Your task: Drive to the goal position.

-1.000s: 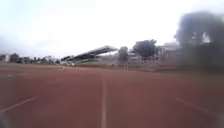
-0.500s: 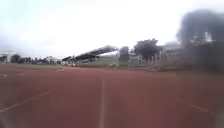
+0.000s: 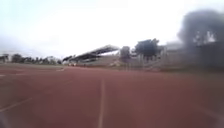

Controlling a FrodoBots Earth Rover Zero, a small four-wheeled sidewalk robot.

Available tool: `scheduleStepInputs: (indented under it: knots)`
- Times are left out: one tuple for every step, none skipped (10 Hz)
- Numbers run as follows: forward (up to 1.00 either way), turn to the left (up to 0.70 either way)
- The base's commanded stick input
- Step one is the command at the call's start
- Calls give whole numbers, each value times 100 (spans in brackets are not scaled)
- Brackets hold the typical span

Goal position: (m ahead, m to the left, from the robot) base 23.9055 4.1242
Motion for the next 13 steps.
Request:
scheduleStepInputs:
  knots:
    - [70,0]
    - [70,0]
    - [70,0]
    - [70,-2]
    - [70,-6]
    - [70,-13]
    - [70,-5]
    - [70,0]
    - [70,0]
    - [70,0]
    - [70,0]
    - [70,0]
    - [70,0]
